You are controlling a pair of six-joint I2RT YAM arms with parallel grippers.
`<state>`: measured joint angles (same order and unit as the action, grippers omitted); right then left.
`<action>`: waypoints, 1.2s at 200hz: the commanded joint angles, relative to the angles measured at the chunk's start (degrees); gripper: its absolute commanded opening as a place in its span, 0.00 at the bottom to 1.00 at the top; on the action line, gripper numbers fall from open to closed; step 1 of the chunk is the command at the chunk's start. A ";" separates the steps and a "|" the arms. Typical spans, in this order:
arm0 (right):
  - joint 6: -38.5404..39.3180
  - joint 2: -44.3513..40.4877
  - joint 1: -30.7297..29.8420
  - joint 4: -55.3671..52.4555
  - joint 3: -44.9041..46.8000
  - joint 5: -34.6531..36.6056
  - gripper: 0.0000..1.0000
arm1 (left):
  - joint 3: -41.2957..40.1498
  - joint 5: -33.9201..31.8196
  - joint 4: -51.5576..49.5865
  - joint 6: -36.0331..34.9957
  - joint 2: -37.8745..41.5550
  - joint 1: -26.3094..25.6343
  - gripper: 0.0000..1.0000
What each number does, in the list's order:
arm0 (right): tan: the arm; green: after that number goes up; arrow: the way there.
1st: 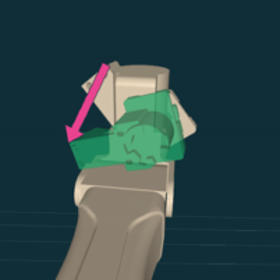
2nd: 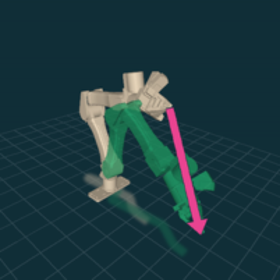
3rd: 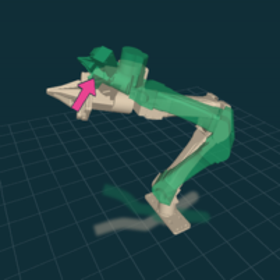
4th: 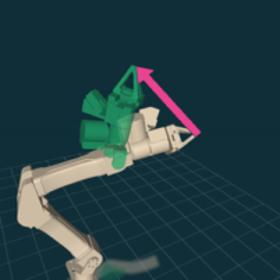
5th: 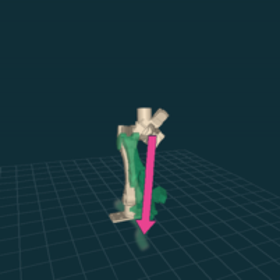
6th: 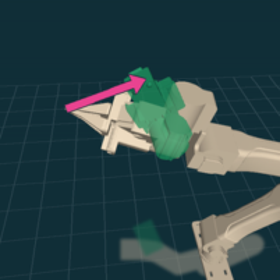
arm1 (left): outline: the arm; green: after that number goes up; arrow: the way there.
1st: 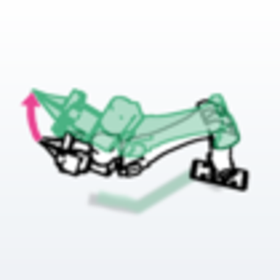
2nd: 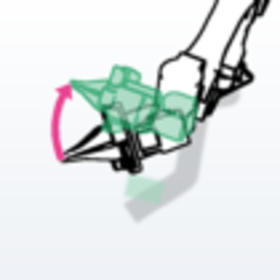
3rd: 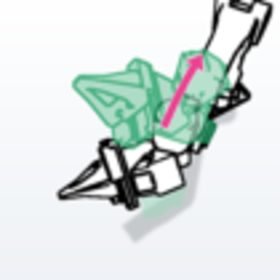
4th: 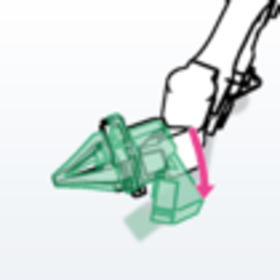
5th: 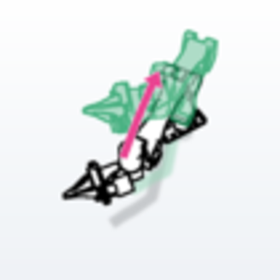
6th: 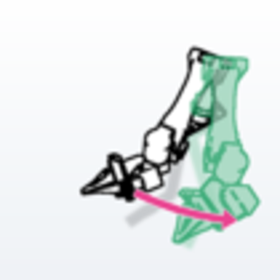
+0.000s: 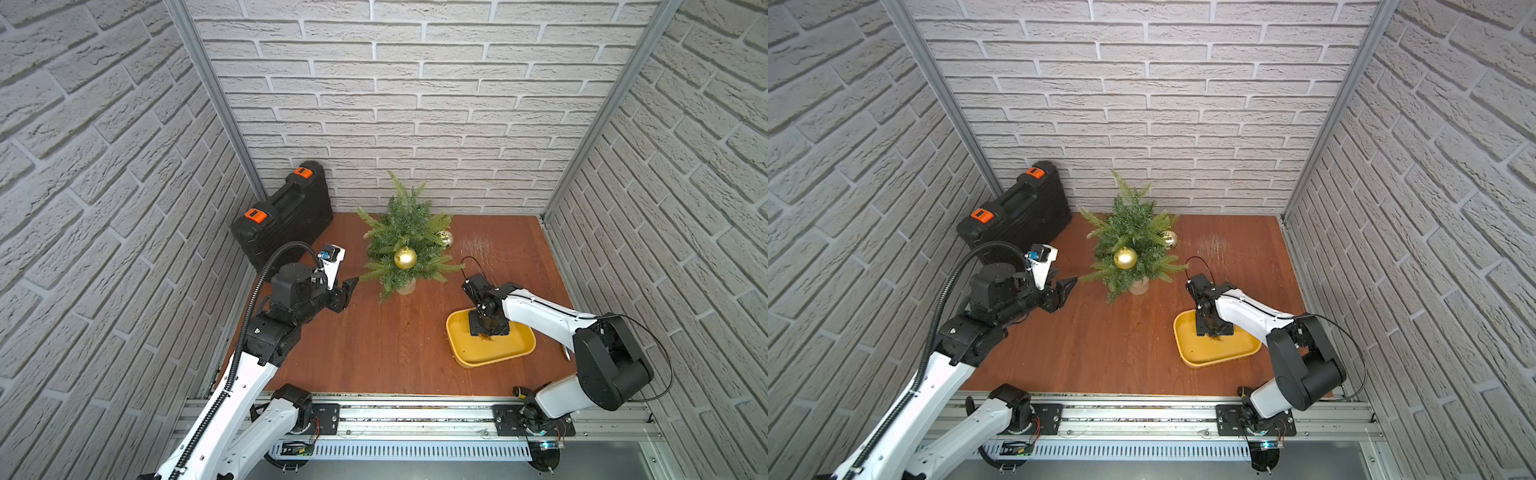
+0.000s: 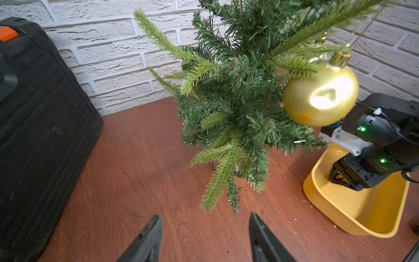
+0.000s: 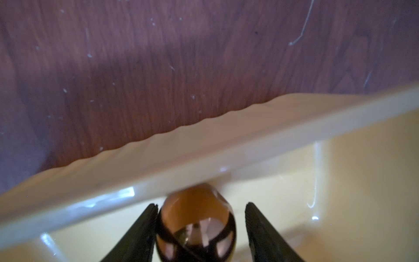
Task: Decorate the small christmas tree with ornaments
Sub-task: Pick up an ornament from the container.
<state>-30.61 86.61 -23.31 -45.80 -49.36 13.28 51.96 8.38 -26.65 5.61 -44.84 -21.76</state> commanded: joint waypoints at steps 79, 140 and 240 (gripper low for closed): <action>1.17 -1.09 2.53 2.67 2.74 0.04 0.59 | -0.72 0.72 1.69 0.22 0.10 0.45 0.62; 1.00 -3.86 2.82 1.39 2.62 1.08 0.51 | -0.71 0.84 1.69 0.14 0.10 0.42 0.63; 0.11 -24.25 1.15 -10.05 -5.34 -2.81 0.48 | -0.60 1.28 2.12 0.27 -0.34 0.51 0.63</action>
<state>-29.76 67.13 -21.30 -51.99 -51.20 12.47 51.96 8.88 -26.63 5.78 -44.97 -21.74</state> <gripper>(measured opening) 0.506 0.628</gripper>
